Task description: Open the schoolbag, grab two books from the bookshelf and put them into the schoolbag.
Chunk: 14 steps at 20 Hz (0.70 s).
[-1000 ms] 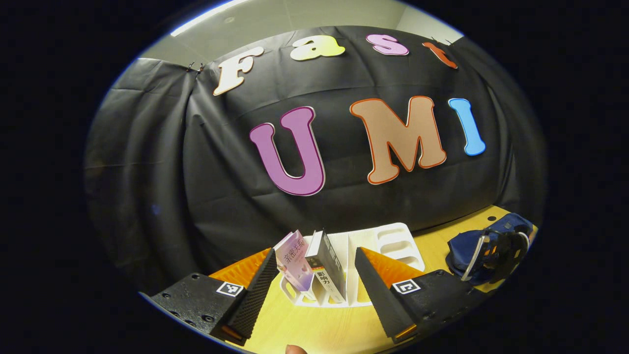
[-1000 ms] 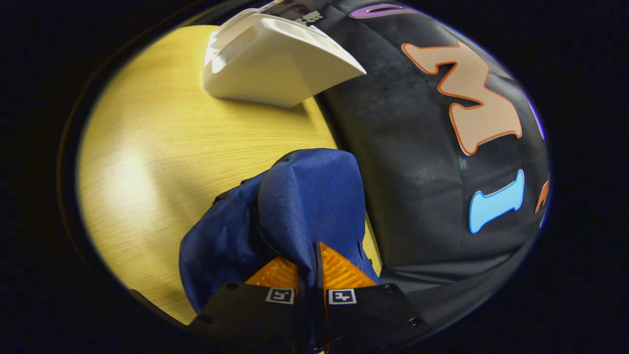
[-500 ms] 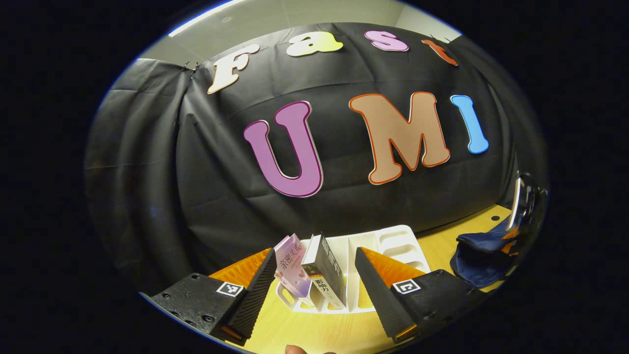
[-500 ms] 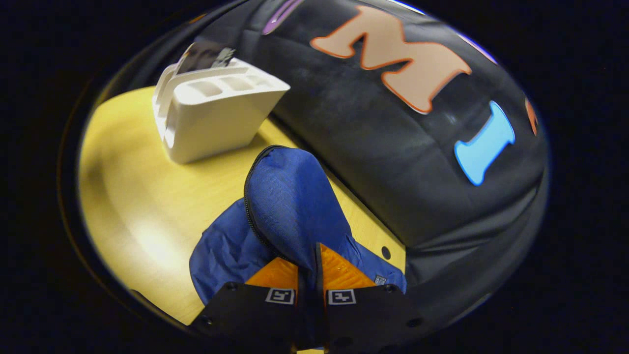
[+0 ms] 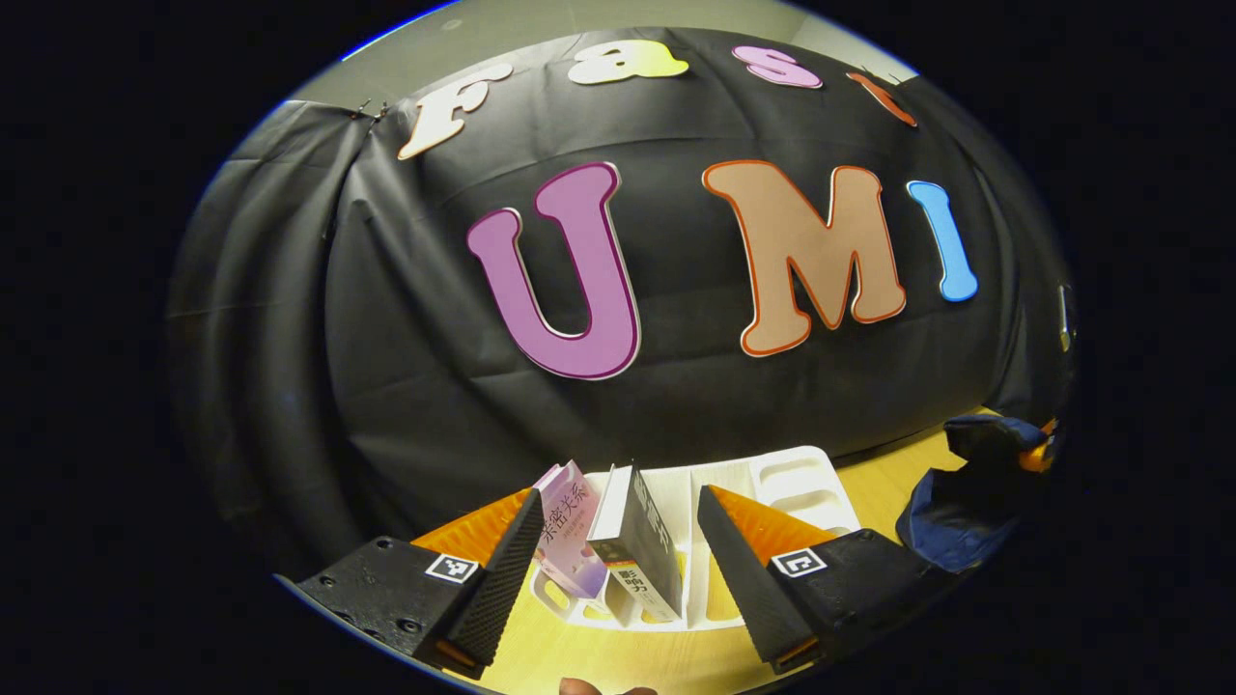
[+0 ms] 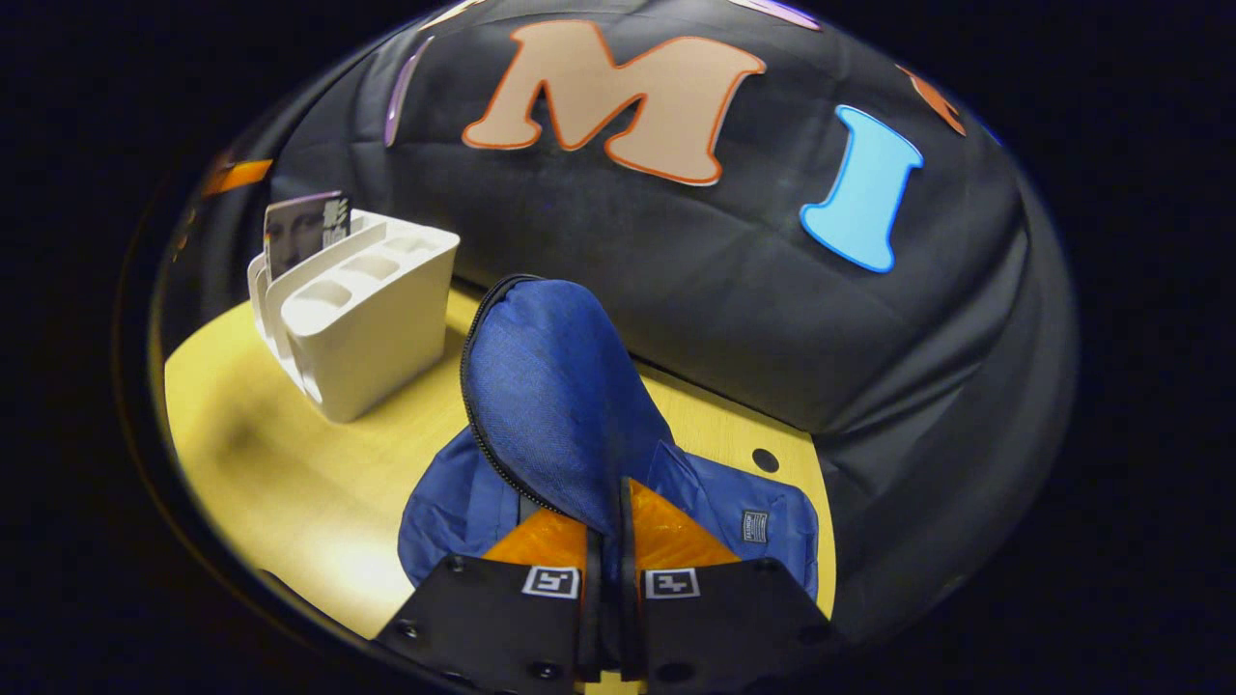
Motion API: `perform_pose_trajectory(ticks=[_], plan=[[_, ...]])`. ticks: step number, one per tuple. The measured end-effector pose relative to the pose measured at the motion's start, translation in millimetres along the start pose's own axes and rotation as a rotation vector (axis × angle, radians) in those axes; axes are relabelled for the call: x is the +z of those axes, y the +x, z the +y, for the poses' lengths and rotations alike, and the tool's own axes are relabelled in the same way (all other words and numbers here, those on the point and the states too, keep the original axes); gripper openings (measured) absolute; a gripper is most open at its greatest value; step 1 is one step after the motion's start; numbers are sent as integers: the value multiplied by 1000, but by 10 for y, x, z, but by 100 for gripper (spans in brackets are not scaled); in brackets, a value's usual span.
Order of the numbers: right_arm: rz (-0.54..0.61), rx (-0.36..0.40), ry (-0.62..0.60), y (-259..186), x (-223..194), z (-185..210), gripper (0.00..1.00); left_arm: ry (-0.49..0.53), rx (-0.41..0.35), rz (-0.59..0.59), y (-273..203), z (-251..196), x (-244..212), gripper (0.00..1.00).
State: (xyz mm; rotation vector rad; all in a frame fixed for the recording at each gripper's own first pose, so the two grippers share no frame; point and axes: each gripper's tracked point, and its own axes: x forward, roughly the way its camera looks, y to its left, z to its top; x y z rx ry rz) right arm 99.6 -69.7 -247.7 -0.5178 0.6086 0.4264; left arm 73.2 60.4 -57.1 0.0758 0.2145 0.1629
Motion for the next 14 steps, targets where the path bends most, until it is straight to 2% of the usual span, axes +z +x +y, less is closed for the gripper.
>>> perform_pose_trajectory(ticks=[3,4,5,7,12,14], plan=[[-1,-11,99,-39,17,-133,11,-12,-45,75,166,-8,-74,94],[-5,-17,117,-68,39,-182,6,-10,-48,101,234,25,-100,94],[-10,-20,134,-89,46,-223,11,-1,-44,133,307,66,-144,93],[-18,-17,185,-128,48,-269,11,8,-54,202,438,114,-255,94],[-28,-33,261,-188,32,-401,11,-29,-128,445,746,106,-655,94],[-30,-37,289,-205,17,-431,11,-14,-146,531,823,120,-753,95]])
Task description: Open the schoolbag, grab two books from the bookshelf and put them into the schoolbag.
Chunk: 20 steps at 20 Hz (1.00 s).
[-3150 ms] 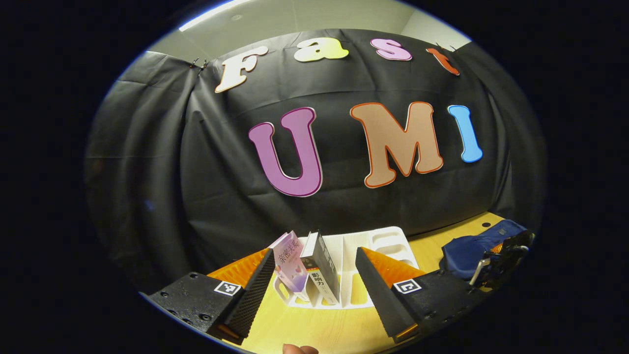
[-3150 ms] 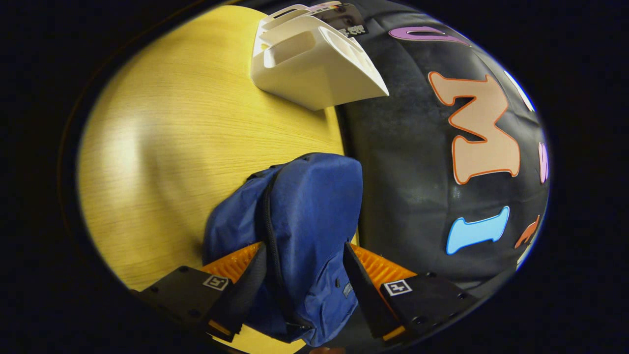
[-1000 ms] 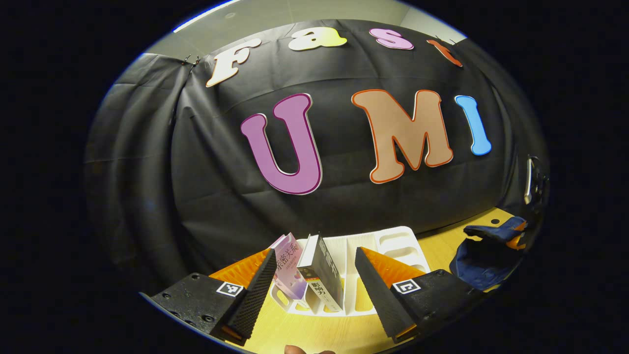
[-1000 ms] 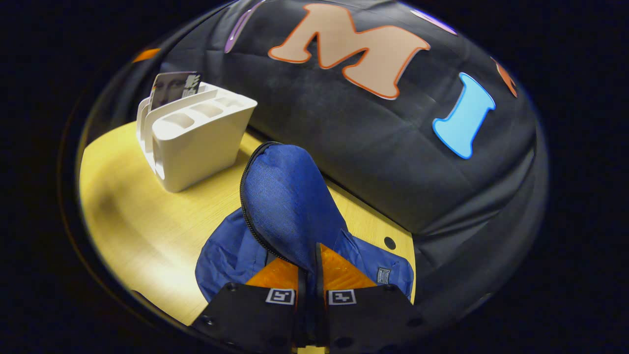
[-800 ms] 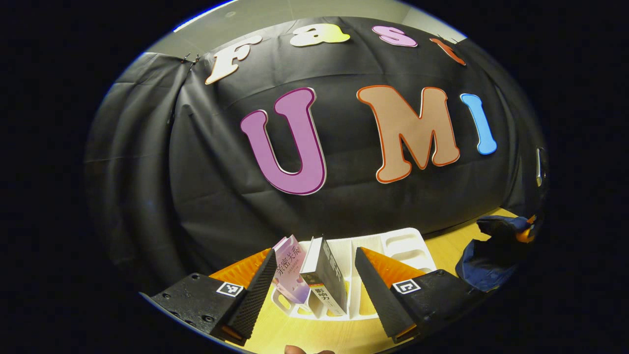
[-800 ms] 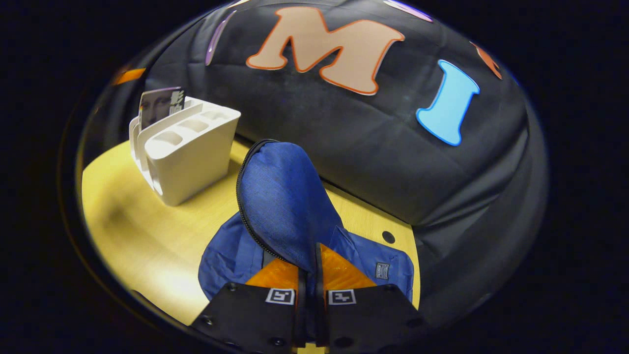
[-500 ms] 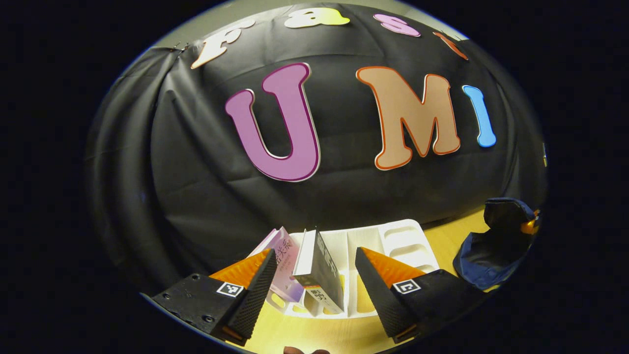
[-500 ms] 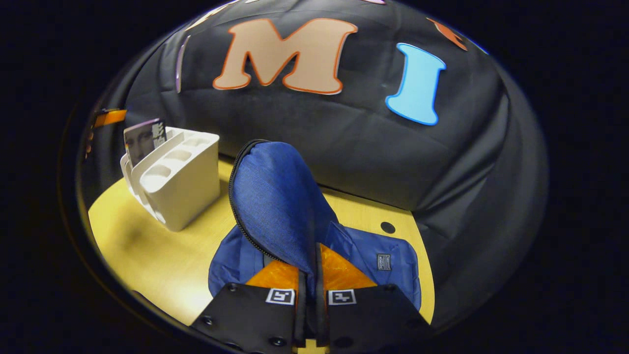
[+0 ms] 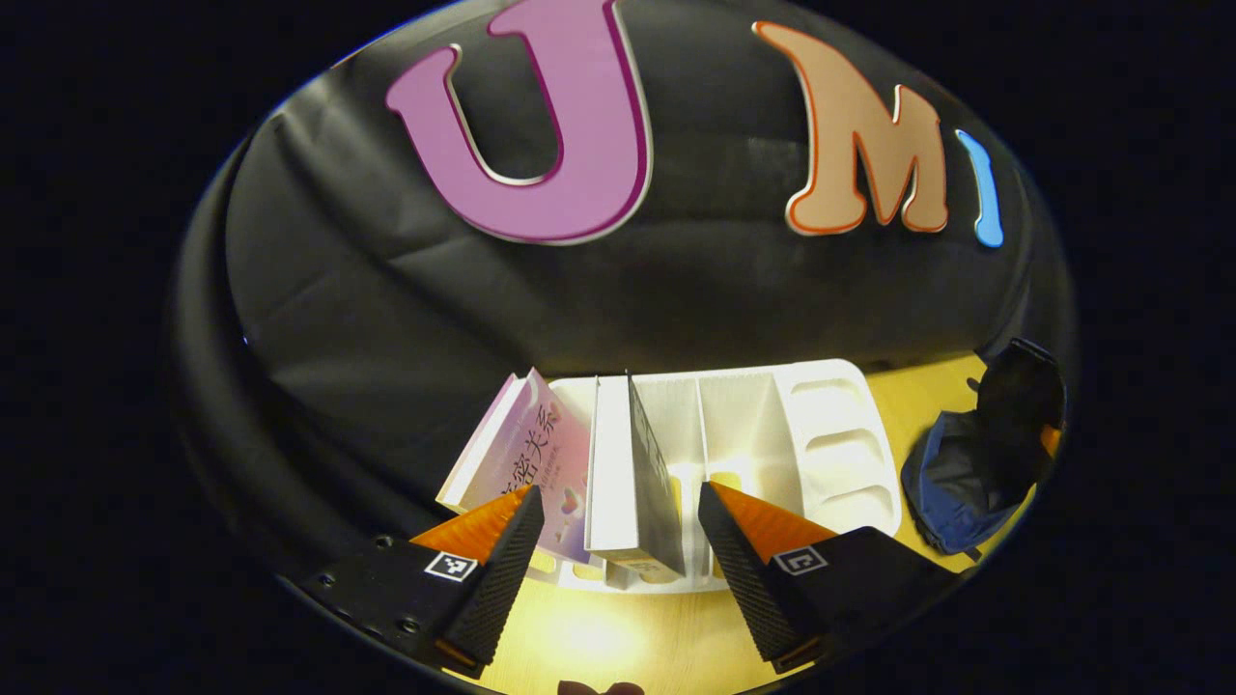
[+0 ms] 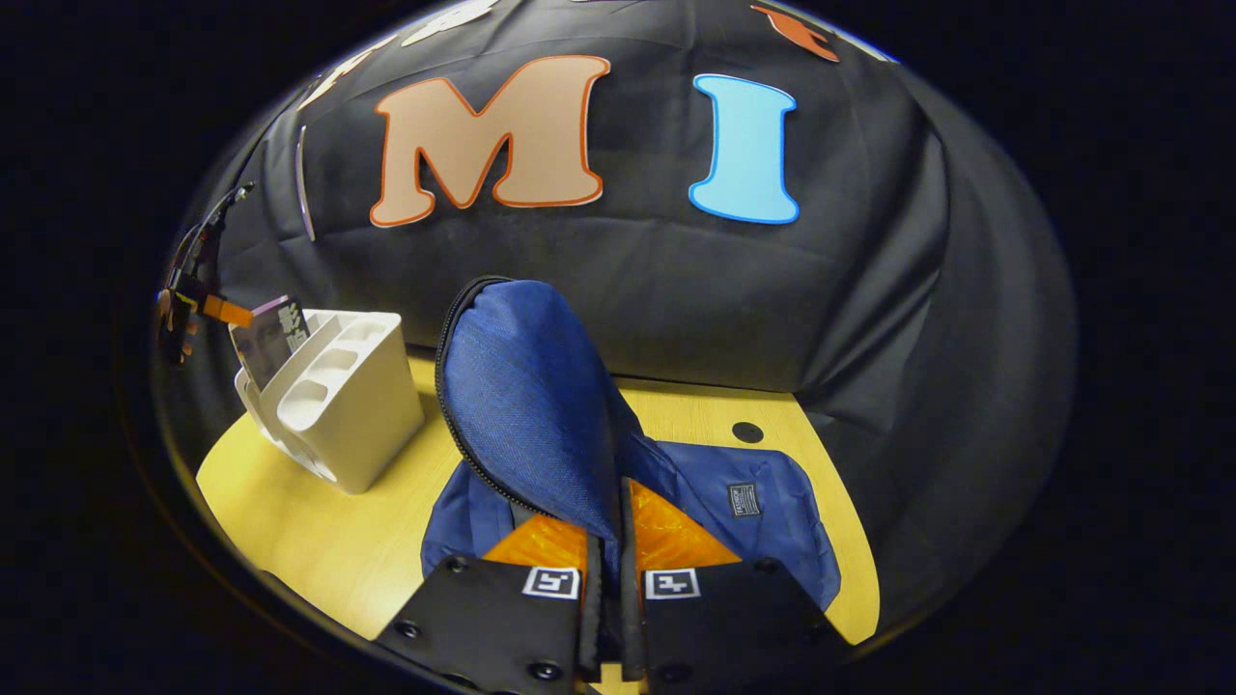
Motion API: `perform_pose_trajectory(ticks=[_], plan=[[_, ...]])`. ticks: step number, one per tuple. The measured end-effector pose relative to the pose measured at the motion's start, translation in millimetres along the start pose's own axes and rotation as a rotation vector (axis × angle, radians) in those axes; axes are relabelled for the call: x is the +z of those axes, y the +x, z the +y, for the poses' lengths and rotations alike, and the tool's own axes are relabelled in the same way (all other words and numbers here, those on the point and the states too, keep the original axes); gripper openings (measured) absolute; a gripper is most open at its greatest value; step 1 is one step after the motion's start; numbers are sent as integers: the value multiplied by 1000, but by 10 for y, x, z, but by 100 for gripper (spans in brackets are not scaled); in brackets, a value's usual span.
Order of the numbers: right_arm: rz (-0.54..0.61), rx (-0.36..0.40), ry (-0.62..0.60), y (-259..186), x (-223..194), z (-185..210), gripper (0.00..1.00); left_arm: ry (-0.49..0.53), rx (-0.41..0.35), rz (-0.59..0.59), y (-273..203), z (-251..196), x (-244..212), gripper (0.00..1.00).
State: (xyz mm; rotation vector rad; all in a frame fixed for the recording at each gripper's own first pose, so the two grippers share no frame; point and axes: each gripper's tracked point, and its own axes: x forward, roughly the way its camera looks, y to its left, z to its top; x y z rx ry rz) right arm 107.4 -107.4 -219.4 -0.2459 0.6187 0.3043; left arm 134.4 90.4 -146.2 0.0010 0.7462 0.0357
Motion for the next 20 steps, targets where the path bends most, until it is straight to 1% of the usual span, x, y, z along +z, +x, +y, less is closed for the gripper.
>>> perform_pose_trajectory(ticks=[2,3,4,5,8,9,12,14,15,17,18,19,20], plan=[[-5,-2,16,-27,-6,-18,11,28,-11,57,106,7,-5,95],[-7,-5,18,-30,-2,-23,15,50,-7,81,177,37,-11,95],[-9,-5,20,-40,-4,-26,11,77,-10,102,225,51,-16,94],[-10,-7,25,-47,0,-25,11,92,-11,128,263,68,-31,95],[-15,-9,45,-63,-7,-56,11,95,-55,218,373,-18,-119,95],[-21,-11,54,-73,3,-61,11,105,-53,239,413,-12,-124,95],[-36,-7,100,-96,10,-80,11,145,-47,263,524,21,-133,94],[-41,-1,149,-101,-3,-98,11,155,-60,281,563,-24,-127,94],[-39,-2,172,-95,-12,-116,7,159,-62,287,578,-32,-116,94],[-43,-4,207,-90,-10,-144,7,176,-63,301,628,-55,-120,93],[-44,-6,210,-95,-17,-153,11,186,-65,310,645,-71,-122,93],[-45,-7,211,-96,-13,-159,11,195,-67,317,659,-83,-114,92],[-46,-9,207,-93,-10,-165,7,207,-58,327,681,-73,-110,92]])
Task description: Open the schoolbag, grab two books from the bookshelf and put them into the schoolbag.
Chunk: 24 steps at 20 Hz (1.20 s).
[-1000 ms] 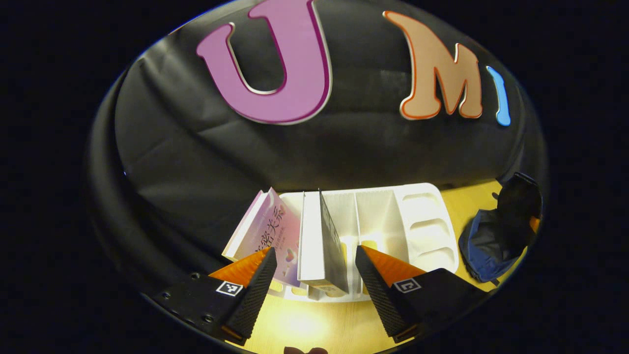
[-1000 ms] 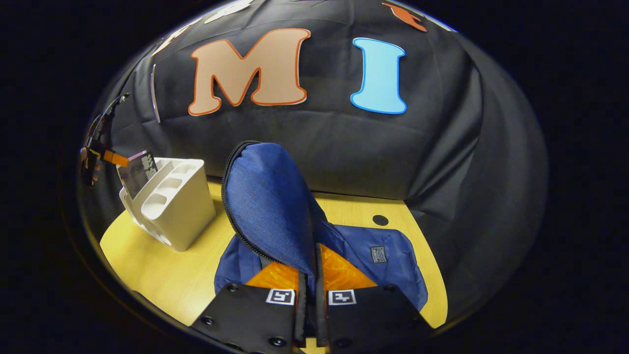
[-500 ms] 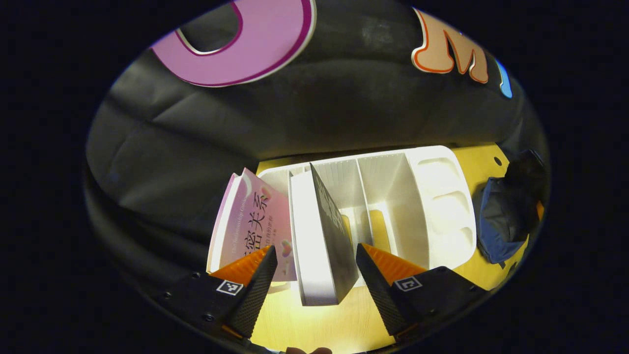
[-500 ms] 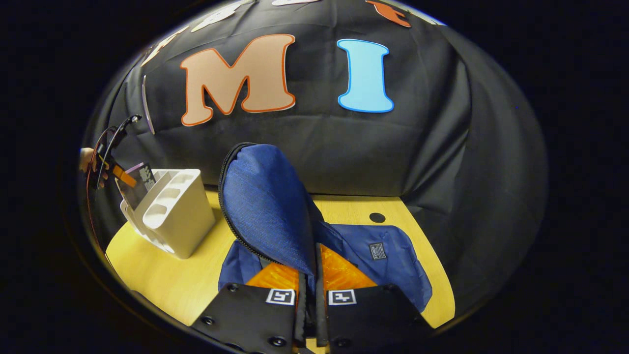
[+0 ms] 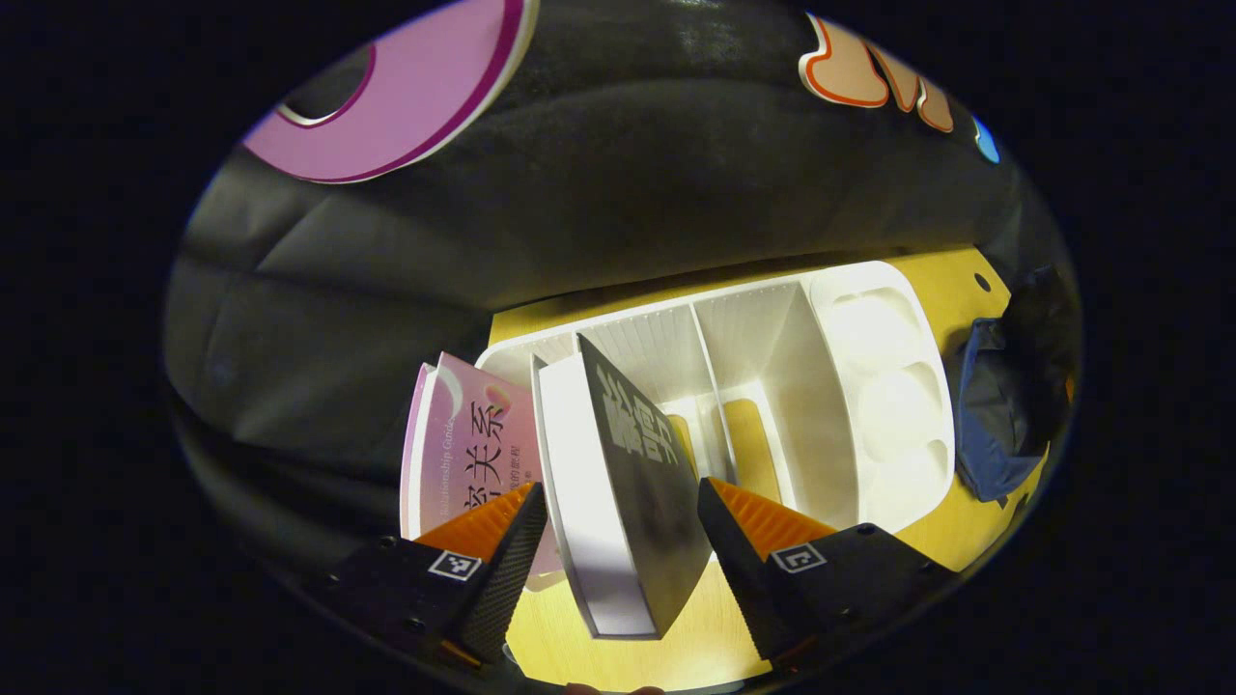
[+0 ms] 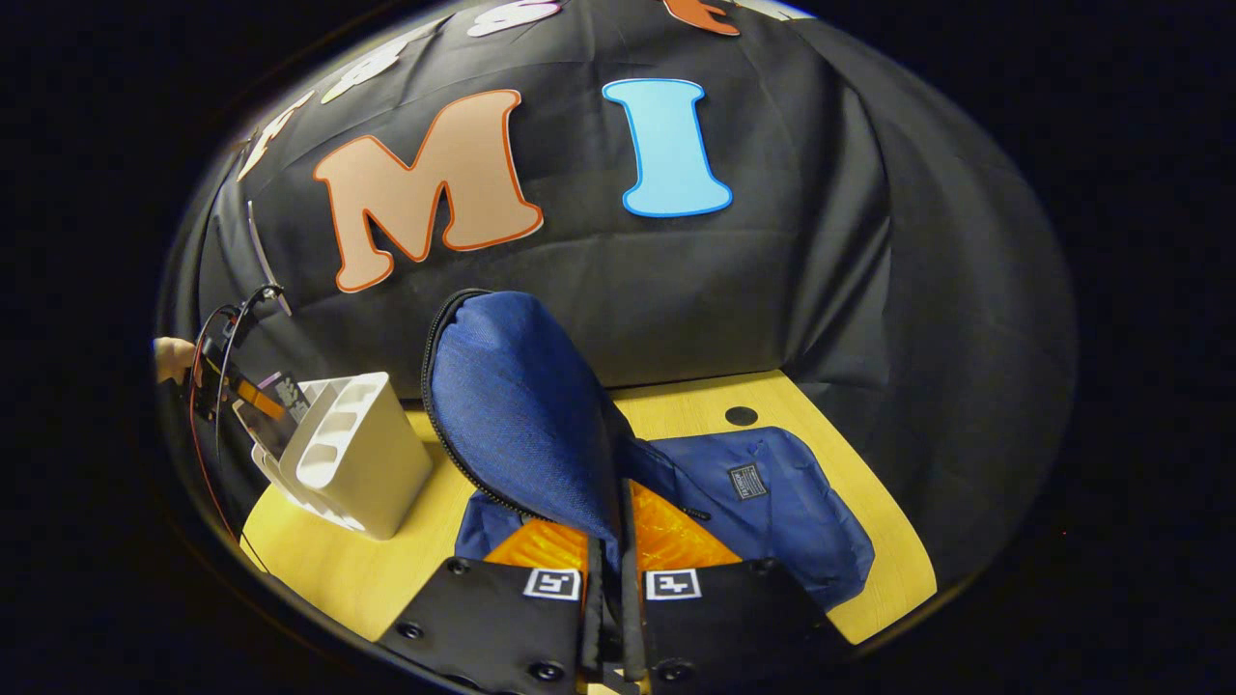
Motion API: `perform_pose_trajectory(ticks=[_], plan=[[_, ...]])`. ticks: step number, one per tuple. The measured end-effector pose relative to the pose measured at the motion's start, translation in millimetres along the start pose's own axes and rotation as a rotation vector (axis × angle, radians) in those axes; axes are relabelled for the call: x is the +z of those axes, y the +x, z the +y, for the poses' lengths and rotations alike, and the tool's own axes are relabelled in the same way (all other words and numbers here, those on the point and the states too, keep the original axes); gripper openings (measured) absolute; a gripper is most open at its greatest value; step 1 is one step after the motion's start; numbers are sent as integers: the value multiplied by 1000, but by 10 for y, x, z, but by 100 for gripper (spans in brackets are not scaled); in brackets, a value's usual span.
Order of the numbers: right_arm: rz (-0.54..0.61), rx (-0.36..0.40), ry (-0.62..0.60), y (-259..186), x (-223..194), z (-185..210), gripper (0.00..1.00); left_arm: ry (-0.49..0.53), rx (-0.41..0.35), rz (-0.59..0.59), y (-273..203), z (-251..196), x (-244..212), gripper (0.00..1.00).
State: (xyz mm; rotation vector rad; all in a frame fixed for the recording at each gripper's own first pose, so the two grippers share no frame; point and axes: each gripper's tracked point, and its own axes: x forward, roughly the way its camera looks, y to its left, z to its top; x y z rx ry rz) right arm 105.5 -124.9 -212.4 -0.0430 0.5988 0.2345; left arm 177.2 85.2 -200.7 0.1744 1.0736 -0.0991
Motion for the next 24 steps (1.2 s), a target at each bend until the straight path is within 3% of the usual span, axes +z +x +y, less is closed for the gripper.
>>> perform_pose_trajectory(ticks=[3,5,10,11,12,14,19,20,24], plan=[[1,0,-13,-6,-9,-5,11,36,1,49,57,-1,-29,89],[3,0,-10,-5,-17,-2,11,44,2,81,26,8,-76,63],[3,-8,4,-3,-16,-11,11,64,-93,97,-7,-244,5,46],[3,-10,3,-9,-18,-15,14,64,-114,107,-25,-303,9,38],[3,-12,4,-12,-7,-18,11,64,-120,110,-29,-339,5,38],[2,-15,6,-11,-10,-26,11,62,-123,114,-26,-350,12,31],[3,-23,11,-11,-15,-33,11,40,-134,112,-67,-354,-6,28],[5,-24,10,-12,-10,-35,7,39,-147,106,-84,-368,-12,27],[9,-28,7,-19,-17,-41,11,60,-154,98,-214,-286,-44,26]])
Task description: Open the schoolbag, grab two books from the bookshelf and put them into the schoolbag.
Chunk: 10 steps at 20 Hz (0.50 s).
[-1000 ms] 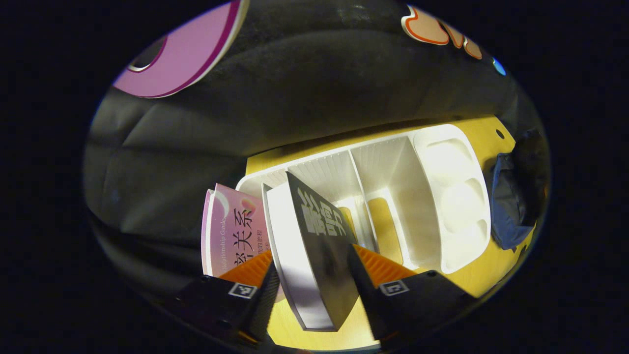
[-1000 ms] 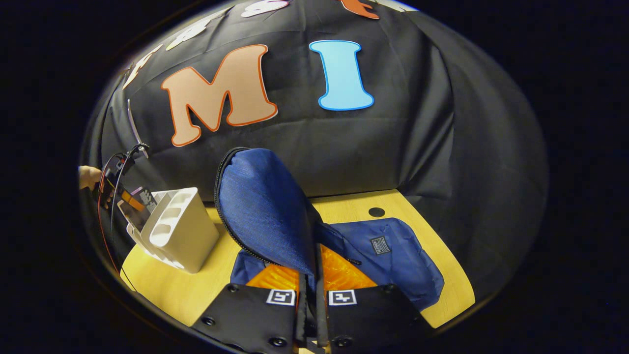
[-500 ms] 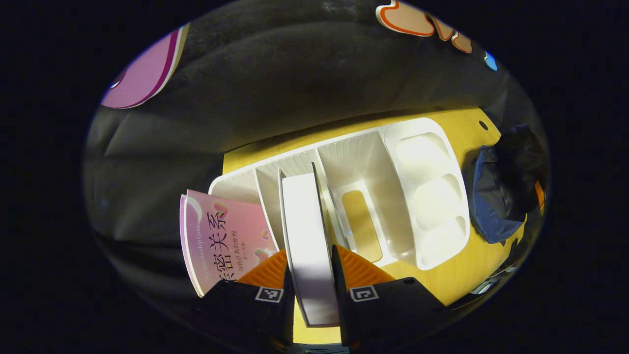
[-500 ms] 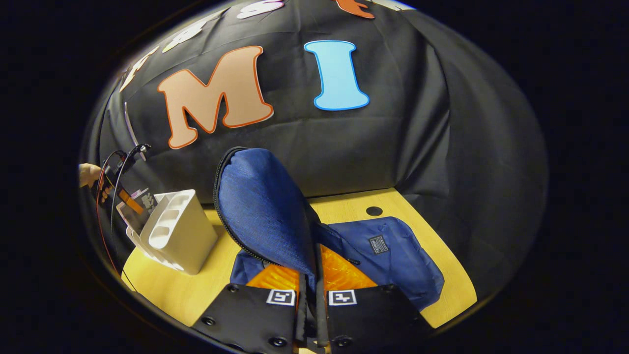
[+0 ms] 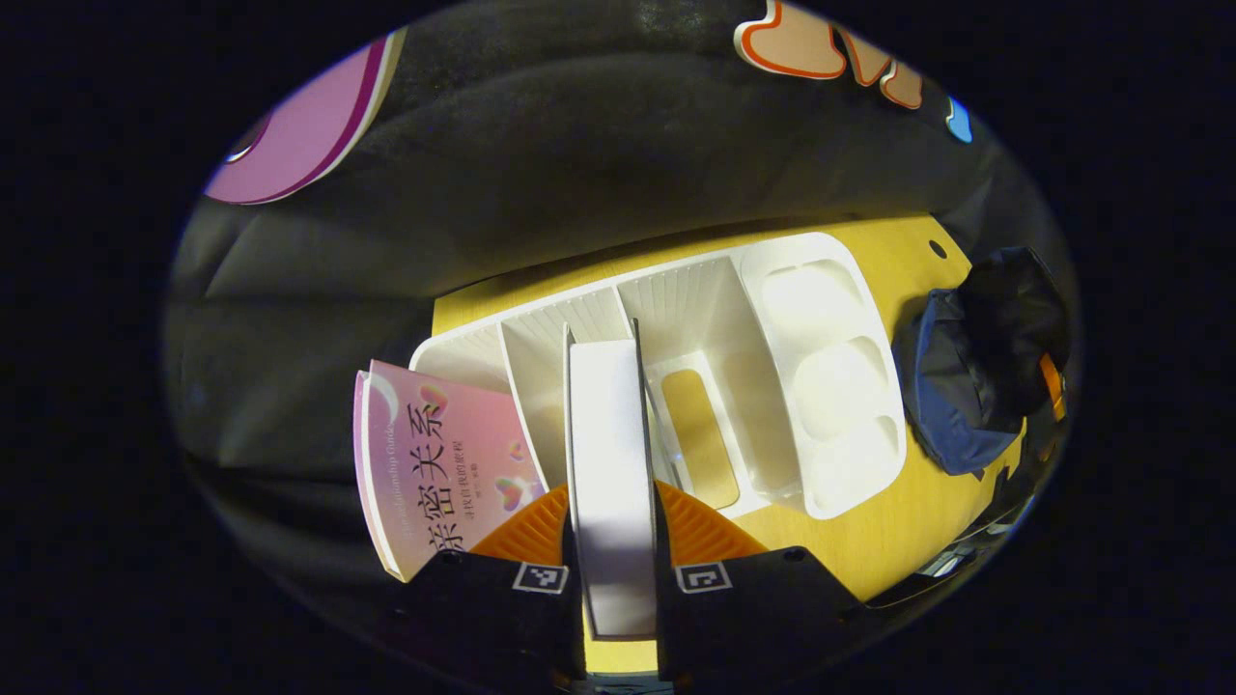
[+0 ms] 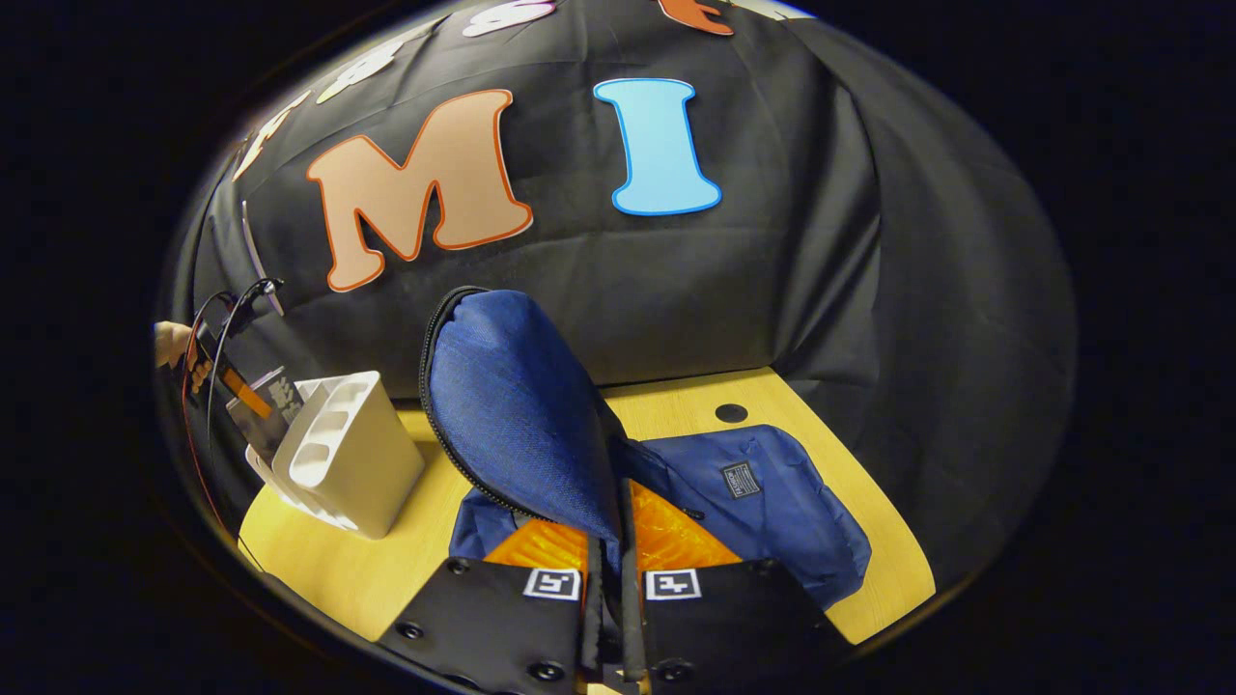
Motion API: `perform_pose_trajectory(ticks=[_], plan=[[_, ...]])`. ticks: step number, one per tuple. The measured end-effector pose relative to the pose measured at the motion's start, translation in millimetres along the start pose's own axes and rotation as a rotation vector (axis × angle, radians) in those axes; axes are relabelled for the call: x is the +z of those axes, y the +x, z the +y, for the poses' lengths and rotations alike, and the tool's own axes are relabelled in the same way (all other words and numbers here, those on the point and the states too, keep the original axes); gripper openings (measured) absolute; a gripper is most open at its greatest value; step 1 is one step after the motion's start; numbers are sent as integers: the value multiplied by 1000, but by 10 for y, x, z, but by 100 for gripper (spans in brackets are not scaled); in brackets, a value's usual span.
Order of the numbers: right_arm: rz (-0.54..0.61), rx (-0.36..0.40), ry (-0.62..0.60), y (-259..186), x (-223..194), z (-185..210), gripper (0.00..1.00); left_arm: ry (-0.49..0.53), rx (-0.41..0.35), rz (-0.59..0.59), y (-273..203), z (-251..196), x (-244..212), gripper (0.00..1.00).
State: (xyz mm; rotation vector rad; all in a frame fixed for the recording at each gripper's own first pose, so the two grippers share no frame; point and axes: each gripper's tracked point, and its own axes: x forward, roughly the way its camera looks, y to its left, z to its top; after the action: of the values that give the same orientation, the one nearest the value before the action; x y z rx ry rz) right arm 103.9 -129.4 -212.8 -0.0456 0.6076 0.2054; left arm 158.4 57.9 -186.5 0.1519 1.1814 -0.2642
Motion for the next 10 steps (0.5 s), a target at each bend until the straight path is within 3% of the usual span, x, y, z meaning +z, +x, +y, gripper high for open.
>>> perform_pose_trajectory(ticks=[4,5,10], plan=[[5,-3,1,2,-2,1,7,-17,-19,-21,-145,27,-83,26],[6,-4,0,7,2,2,11,-19,-23,-29,-190,38,-104,26],[15,-6,-13,8,-7,1,11,-43,-47,-64,-385,106,-189,26]])
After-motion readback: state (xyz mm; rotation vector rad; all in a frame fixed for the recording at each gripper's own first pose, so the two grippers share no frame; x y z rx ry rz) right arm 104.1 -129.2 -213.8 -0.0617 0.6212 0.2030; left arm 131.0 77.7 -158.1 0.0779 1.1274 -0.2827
